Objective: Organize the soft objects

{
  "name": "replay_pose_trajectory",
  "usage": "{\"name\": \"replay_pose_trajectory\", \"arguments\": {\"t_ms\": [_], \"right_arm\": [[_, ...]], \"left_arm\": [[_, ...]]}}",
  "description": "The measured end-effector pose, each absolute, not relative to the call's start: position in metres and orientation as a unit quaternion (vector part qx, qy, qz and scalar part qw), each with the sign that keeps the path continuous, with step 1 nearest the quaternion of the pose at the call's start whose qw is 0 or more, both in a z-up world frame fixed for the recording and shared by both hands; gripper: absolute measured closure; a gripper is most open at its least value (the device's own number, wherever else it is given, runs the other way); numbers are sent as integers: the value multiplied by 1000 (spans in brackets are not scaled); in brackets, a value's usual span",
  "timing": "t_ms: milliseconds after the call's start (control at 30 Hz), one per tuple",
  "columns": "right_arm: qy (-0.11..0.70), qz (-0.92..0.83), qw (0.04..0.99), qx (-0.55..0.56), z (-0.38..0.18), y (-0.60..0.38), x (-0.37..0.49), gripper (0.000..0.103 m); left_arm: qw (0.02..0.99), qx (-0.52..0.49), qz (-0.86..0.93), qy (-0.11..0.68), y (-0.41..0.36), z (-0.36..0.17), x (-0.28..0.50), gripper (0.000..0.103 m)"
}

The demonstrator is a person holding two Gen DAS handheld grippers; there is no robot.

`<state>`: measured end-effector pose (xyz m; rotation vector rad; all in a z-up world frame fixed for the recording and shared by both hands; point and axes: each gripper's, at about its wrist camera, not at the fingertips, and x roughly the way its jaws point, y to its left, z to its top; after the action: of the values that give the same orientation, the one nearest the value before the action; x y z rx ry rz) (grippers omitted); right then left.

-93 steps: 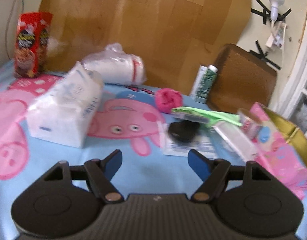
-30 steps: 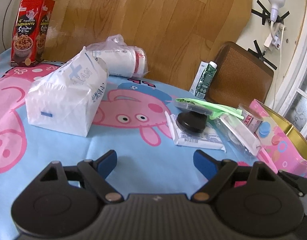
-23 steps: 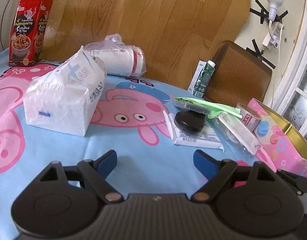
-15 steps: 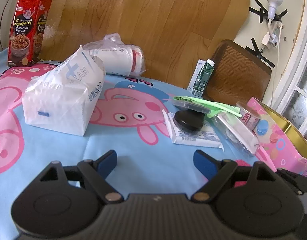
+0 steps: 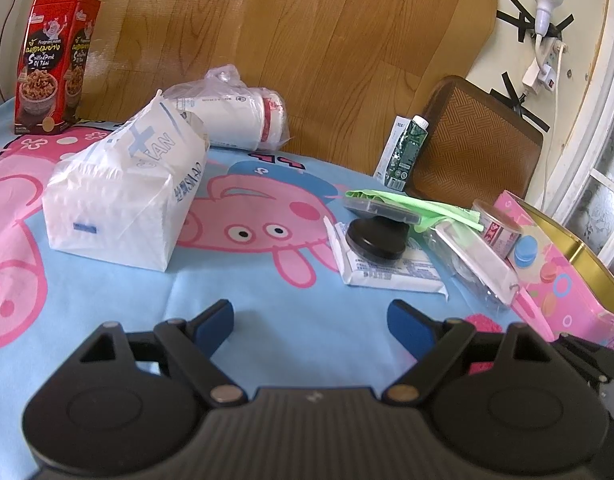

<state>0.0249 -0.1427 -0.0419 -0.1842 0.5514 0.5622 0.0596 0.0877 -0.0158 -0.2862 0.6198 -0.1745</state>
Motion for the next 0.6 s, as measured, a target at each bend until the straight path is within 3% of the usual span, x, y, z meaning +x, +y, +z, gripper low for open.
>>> {"name": "replay_pose_trajectory", "arguments": {"t_ms": [600], "right_arm": [[266,274,919,-98,-41,-138,22,18]], "left_arm": [[937,-139,-91,306,89,-17,62,15]]}}
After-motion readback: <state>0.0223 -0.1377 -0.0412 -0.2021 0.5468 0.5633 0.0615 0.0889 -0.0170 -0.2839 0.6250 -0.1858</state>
